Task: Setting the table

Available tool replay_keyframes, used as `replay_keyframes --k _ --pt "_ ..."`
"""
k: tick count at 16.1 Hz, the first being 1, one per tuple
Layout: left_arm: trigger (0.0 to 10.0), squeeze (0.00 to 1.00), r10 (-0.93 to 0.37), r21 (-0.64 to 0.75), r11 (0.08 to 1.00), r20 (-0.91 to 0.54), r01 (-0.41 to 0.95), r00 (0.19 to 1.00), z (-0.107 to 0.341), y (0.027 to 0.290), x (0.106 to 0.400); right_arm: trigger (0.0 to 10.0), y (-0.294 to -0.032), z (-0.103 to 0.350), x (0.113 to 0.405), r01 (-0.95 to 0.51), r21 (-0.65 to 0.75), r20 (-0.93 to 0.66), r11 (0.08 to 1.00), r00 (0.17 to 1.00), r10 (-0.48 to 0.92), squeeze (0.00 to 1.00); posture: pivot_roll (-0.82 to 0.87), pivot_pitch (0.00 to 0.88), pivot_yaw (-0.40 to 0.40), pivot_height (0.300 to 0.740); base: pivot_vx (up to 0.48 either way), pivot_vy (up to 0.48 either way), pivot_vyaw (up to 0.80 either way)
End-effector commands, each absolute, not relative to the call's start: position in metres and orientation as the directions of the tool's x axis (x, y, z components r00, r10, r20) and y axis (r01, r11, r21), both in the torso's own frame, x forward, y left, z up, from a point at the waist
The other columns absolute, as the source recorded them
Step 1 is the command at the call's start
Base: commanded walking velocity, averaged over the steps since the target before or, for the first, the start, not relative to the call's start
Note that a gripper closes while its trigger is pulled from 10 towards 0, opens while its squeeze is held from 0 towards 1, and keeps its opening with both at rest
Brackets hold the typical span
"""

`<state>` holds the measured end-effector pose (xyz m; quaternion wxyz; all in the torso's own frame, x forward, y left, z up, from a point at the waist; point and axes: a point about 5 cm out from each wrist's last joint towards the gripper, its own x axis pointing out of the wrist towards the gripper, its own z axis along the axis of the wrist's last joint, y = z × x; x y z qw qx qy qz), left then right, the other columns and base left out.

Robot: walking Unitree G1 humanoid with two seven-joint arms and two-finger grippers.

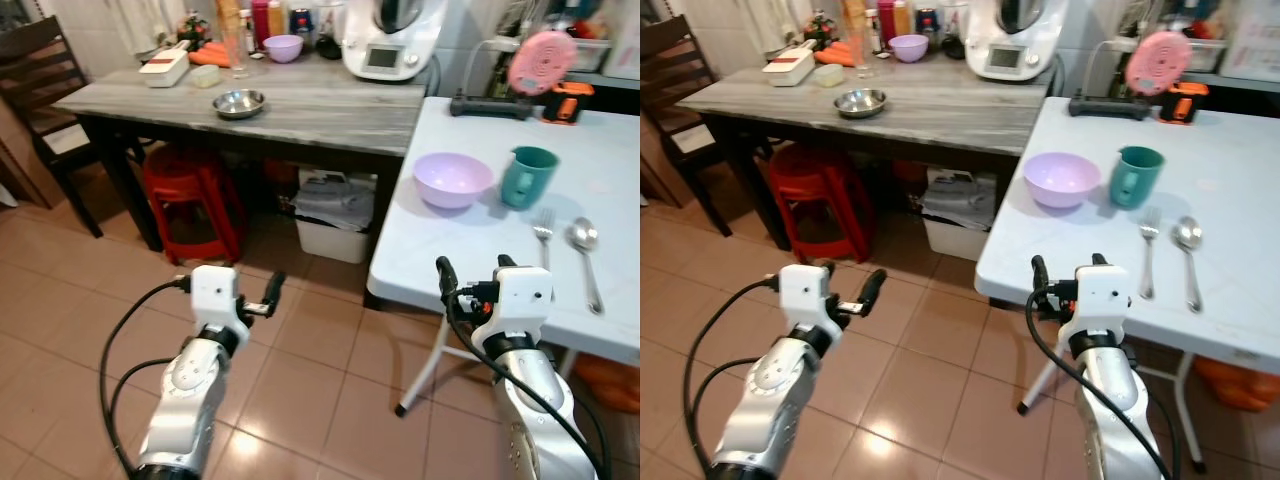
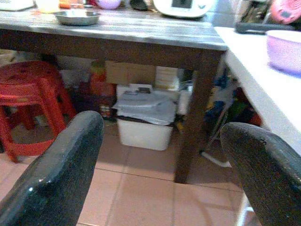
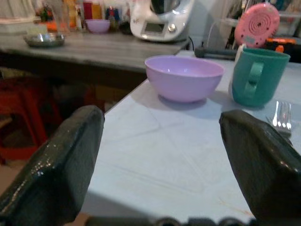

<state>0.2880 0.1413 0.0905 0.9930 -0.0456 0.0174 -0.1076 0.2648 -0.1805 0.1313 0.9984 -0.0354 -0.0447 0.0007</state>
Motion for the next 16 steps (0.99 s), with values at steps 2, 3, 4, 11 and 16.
replay_keyframes --k 2,3,4,11,16 --pt "10.0 0.00 -0.216 -0.093 0.973 -0.022 0.213 0.976 0.093 0.145 0.286 10.0 -0.186 0.134 0.258 0.050 -0.065 0.094 0.997 0.995 -0.043 0.00 -0.09 0.023 0.062 0.740 0.319 0.000 0.00" --pt "10.0 0.00 -0.215 -0.093 0.973 -0.024 0.212 0.976 0.093 0.145 0.285 10.0 -0.186 0.133 0.254 0.056 -0.064 0.089 0.996 0.995 -0.050 0.00 -0.09 0.023 0.062 0.740 0.315 0.000 0.00" --pt "10.0 0.00 -0.219 -0.094 0.972 -0.028 0.216 0.975 0.092 0.145 0.284 10.0 -0.186 0.132 0.250 0.064 -0.068 0.082 0.996 0.995 -0.059 0.00 -0.10 0.026 0.069 0.740 0.319 0.000 0.00" --pt "10.0 0.00 -0.246 -0.102 0.965 -0.027 0.242 0.969 0.095 0.139 0.286 10.0 -0.188 0.131 0.247 0.089 -0.049 0.062 0.995 0.994 -0.086 0.00 -0.11 0.033 0.074 0.740 0.320 0.000 -0.31" --pt "10.0 0.00 -0.251 -0.108 0.963 -0.030 0.246 0.968 0.095 0.136 0.284 10.0 -0.189 0.133 0.251 0.081 -0.057 0.063 0.995 0.995 -0.077 0.00 -0.11 0.035 0.070 0.740 0.319 0.000 0.00"
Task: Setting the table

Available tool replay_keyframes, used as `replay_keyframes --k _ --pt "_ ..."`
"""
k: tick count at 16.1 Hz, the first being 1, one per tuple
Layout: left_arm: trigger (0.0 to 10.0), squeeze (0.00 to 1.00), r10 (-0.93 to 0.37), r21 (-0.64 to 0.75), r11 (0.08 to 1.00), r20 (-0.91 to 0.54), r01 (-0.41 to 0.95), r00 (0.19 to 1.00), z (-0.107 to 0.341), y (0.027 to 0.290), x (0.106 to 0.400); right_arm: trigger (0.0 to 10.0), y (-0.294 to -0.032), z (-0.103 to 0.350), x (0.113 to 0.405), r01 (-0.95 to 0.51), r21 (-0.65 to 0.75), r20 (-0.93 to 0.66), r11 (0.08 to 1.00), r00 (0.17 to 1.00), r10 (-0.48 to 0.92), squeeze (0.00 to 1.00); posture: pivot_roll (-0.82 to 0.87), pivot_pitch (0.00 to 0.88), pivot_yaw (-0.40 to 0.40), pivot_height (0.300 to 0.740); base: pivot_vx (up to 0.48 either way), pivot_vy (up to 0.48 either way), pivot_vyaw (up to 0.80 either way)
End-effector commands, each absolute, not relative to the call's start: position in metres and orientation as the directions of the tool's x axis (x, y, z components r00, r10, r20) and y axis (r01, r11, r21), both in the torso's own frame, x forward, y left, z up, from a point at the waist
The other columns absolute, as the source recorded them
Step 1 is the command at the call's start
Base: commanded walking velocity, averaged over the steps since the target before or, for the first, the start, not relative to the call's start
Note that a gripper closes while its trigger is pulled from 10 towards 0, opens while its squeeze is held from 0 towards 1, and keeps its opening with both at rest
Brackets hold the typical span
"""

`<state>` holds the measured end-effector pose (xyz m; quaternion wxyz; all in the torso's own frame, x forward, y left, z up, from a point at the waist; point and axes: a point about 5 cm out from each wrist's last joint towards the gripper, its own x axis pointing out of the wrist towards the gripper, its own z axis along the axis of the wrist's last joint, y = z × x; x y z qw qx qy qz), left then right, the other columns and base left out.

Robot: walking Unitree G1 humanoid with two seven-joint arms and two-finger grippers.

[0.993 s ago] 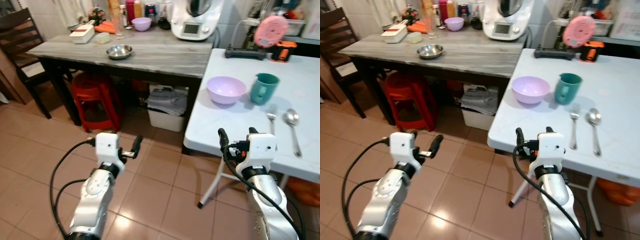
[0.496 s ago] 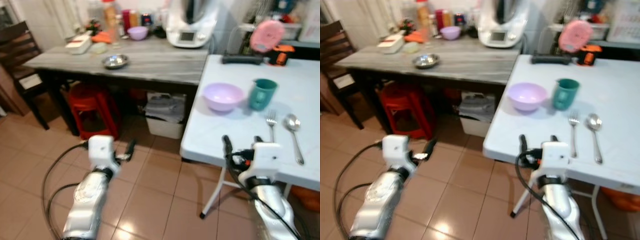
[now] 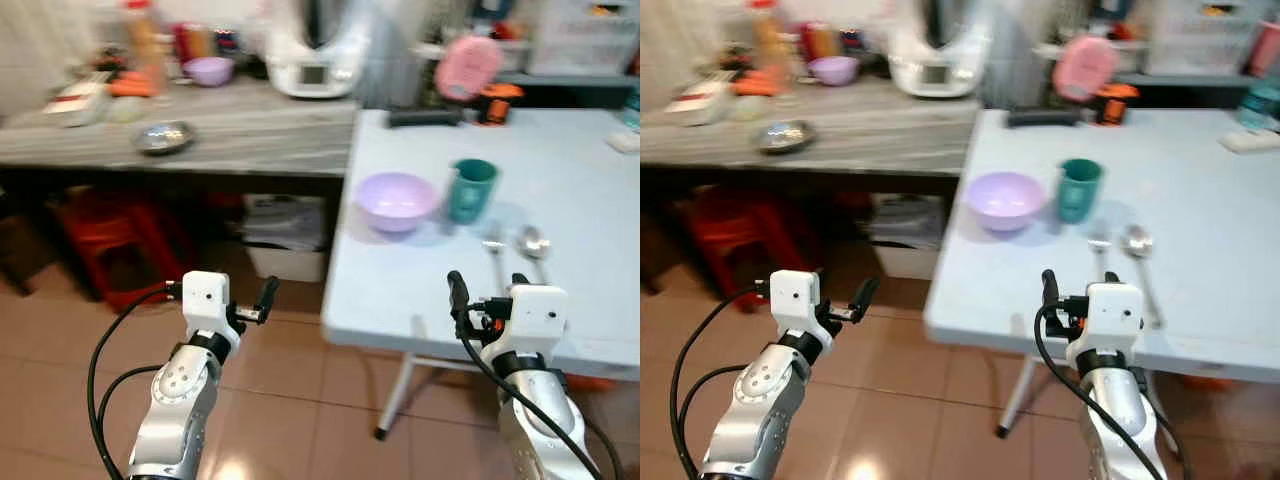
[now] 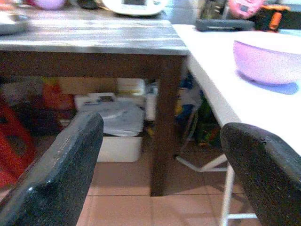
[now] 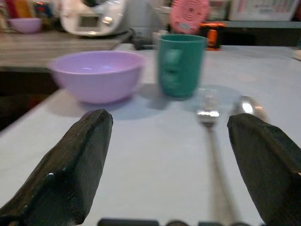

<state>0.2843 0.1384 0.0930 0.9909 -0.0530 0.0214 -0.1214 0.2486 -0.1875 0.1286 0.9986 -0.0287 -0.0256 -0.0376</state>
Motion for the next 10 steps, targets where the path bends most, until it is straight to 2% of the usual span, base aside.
replay_keyframes --k 1,8,10 --pt "10.0 0.00 -0.255 -0.110 0.962 -0.031 0.251 0.966 0.0943 0.1343 0.2828 10.0 -0.1898 0.1334 0.2514 0.082 -0.060 0.066 0.995 0.995 -0.078 0.00 -0.12 0.035 0.071 0.740 0.319 0.000 0.00" --pt "10.0 0.00 -0.252 -0.105 0.963 -0.042 0.247 0.967 0.0917 0.1320 0.2799 10.0 -0.1880 0.1388 0.2554 0.064 -0.085 0.084 0.994 0.995 -0.057 0.00 -0.12 0.035 0.066 0.740 0.309 0.000 0.00" --pt "10.0 0.00 -0.245 -0.099 0.966 -0.049 0.240 0.968 0.0903 0.1323 0.2780 10.0 -0.1833 0.1404 0.2549 0.036 -0.114 0.096 0.993 0.995 -0.025 0.00 -0.12 0.036 0.068 0.740 0.133 0.000 0.00"
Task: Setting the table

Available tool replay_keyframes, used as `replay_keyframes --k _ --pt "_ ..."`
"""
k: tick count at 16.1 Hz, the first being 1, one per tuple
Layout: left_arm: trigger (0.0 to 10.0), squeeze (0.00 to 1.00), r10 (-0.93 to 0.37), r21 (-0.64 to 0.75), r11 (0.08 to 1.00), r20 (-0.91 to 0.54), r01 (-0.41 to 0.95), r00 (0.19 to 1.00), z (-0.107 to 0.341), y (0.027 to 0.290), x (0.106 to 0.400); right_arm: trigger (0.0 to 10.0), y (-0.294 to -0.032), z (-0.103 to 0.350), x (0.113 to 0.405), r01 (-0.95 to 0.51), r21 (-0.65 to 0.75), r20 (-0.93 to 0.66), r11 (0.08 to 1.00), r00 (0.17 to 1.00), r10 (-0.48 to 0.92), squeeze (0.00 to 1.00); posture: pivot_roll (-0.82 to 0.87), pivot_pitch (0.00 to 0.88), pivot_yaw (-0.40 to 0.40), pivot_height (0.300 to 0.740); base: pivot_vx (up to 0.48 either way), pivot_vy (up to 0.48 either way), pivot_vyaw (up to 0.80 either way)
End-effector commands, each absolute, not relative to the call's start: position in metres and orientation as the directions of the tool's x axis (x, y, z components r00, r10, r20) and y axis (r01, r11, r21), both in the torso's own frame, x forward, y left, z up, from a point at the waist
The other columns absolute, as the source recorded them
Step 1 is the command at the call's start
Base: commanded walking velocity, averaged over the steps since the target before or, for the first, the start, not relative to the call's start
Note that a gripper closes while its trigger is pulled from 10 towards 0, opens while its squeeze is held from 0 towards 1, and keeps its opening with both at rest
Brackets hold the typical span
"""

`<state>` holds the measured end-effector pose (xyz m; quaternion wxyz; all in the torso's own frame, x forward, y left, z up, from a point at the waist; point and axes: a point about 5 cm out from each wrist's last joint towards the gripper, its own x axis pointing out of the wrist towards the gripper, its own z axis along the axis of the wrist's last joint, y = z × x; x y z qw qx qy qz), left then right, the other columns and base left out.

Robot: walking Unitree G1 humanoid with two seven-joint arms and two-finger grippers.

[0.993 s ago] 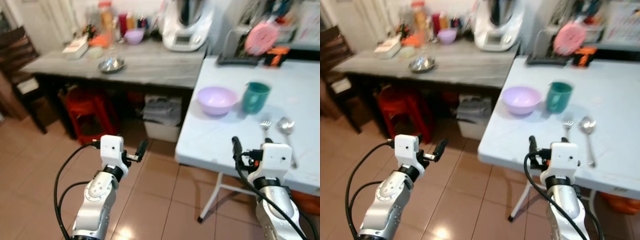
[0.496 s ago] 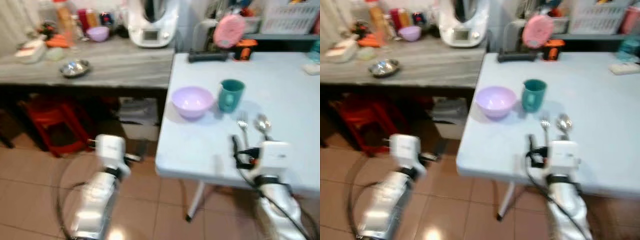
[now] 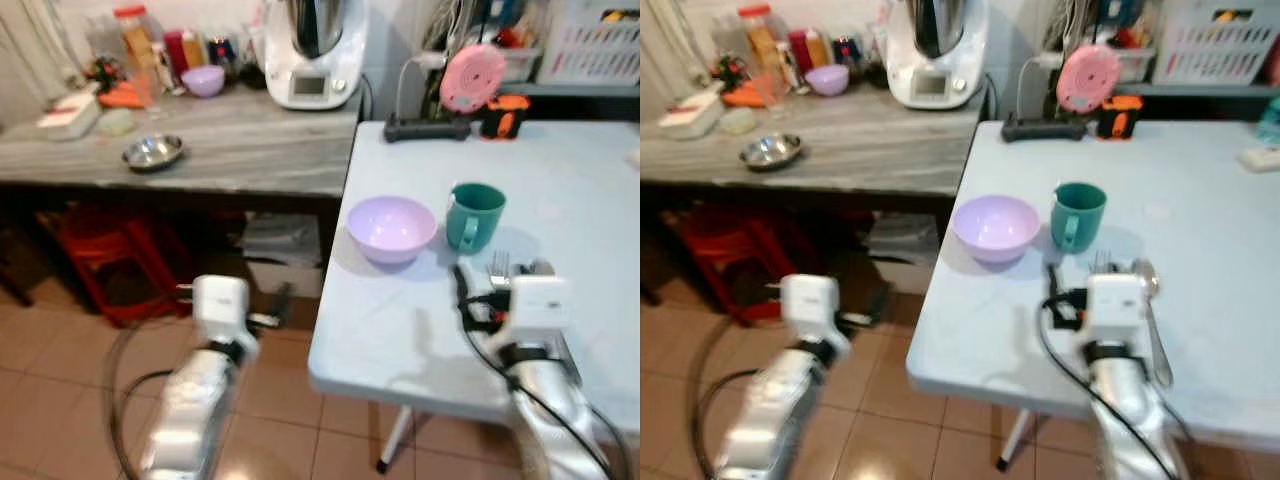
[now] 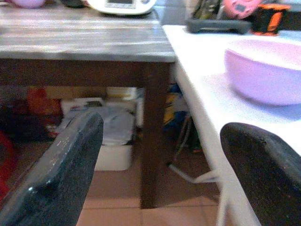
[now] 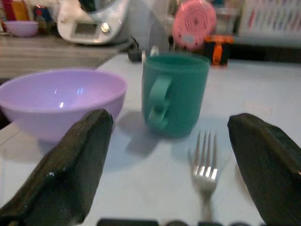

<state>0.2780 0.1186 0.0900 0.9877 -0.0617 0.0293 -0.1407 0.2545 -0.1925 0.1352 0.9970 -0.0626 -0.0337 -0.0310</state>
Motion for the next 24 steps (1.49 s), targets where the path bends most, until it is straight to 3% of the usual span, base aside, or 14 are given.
replay_keyframes --k 1,9,13,17,24 --pt "10.0 0.00 -0.242 -0.101 0.966 -0.045 0.236 0.969 0.091 0.133 0.278 10.0 -0.182 0.141 0.255 0.025 -0.125 0.100 0.992 0.995 -0.013 0.00 -0.12 0.036 0.068 0.740 0.000 0.000 0.00" --pt "10.0 0.00 -0.272 -0.083 0.960 -0.068 0.267 0.960 0.086 0.136 0.275 10.0 -0.180 0.149 0.266 -0.032 -0.206 0.114 0.978 0.992 0.056 0.00 -0.11 0.043 0.063 0.740 0.000 0.000 0.00" --pt "10.0 0.00 -0.419 -0.021 0.908 -0.084 0.419 0.904 0.085 0.133 0.268 10.0 -0.186 0.150 0.281 -0.092 -0.319 0.051 0.943 0.992 0.114 0.00 -0.11 0.051 0.054 0.740 0.000 0.000 0.00" --pt "10.0 0.00 -0.571 -0.017 0.820 -0.078 0.572 0.817 0.086 0.120 0.258 10.0 -0.189 0.157 0.319 -0.294 -0.428 -0.093 0.854 0.955 0.282 0.00 -0.11 0.062 0.060 0.740 0.000 0.000 0.00" --pt "10.0 0.00 -0.604 -0.004 0.797 -0.057 0.604 0.795 0.089 0.115 0.254 10.0 -0.164 0.159 0.348 -0.532 -0.456 -0.238 0.713 0.845 0.478 0.00 -0.10 0.074 0.055 0.740 0.000 0.000 0.00"
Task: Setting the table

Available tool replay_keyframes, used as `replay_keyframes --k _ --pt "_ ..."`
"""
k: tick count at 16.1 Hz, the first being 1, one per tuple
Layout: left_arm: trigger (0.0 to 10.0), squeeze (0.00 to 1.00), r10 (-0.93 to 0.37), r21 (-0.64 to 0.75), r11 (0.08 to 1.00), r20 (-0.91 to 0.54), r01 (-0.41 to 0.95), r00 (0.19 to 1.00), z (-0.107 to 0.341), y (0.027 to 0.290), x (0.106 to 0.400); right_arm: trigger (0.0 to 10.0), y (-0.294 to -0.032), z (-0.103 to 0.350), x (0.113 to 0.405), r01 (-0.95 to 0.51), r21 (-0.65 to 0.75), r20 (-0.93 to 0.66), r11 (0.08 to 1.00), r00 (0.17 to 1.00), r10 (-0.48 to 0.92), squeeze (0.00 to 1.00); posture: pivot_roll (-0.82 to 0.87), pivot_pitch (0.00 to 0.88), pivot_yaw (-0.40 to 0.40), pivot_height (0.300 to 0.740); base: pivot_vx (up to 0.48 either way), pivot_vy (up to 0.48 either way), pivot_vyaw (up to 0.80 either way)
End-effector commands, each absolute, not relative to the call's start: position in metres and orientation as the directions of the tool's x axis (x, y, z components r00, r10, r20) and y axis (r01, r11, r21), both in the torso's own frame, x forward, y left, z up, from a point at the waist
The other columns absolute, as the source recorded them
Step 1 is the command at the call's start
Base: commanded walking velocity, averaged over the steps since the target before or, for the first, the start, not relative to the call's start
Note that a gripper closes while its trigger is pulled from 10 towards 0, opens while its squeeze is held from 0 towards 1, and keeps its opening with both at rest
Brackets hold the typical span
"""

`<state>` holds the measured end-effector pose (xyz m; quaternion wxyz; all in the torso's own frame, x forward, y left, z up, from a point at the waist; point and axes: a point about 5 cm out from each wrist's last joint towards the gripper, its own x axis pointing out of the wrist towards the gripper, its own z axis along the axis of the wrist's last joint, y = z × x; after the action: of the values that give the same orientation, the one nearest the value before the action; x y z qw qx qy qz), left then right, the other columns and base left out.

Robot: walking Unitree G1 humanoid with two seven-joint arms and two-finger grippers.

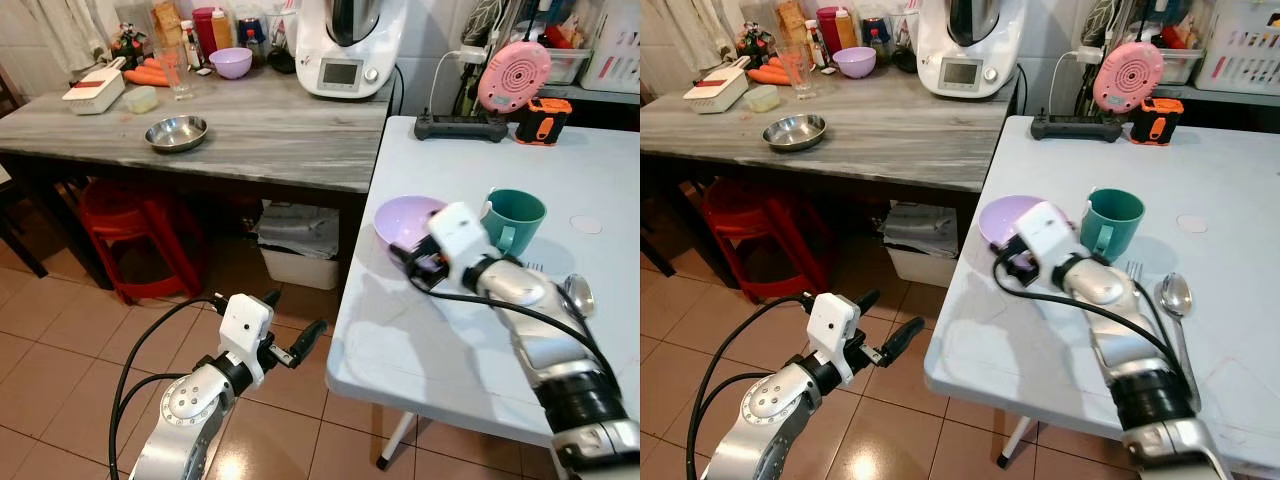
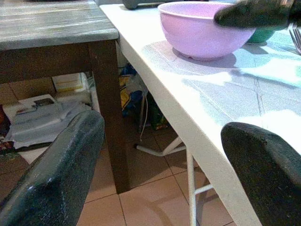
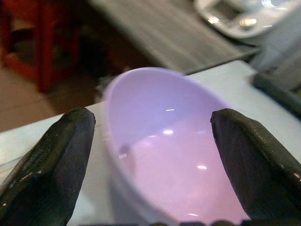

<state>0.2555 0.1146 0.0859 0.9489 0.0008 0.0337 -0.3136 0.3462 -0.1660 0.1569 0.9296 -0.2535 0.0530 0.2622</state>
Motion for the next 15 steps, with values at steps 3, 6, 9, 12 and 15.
replay_keyframes --k 3,6,9,12,15 --pt "10.0 0.00 -0.603 -0.004 0.797 -0.056 0.604 0.795 0.088 0.114 0.254 10.0 -0.163 0.150 0.349 -0.570 -0.486 -0.296 0.662 0.821 0.489 0.00 -0.10 0.077 0.055 0.740 0.000 0.000 0.00" --pt "10.0 0.00 -0.632 -0.025 0.775 -0.038 0.631 0.774 0.091 0.111 0.251 0.0 -0.178 0.142 0.351 -0.568 -0.646 -0.359 0.509 0.816 0.454 0.00 -0.10 0.079 0.055 0.740 0.000 0.000 0.00" --pt "10.0 0.00 -0.635 -0.021 0.772 -0.029 0.635 0.772 0.092 0.110 0.251 0.0 -0.185 0.146 0.356 -0.544 -0.697 -0.353 0.466 0.827 0.437 0.00 -0.10 0.079 0.055 0.740 0.000 0.000 0.00" --pt "10.0 0.00 -0.636 -0.027 0.772 -0.029 0.636 0.771 0.092 0.109 0.252 1.1 -0.188 0.144 0.358 -0.532 -0.732 -0.350 0.426 0.830 0.434 0.00 -0.10 0.076 0.056 0.740 0.000 0.000 0.00" --pt "10.0 0.00 -0.635 -0.030 0.773 -0.034 0.634 0.772 0.091 0.109 0.252 0.2 -0.190 0.144 0.359 -0.533 -0.736 -0.351 0.417 0.828 0.437 0.00 -0.10 0.076 0.056 0.740 0.000 0.000 0.00"
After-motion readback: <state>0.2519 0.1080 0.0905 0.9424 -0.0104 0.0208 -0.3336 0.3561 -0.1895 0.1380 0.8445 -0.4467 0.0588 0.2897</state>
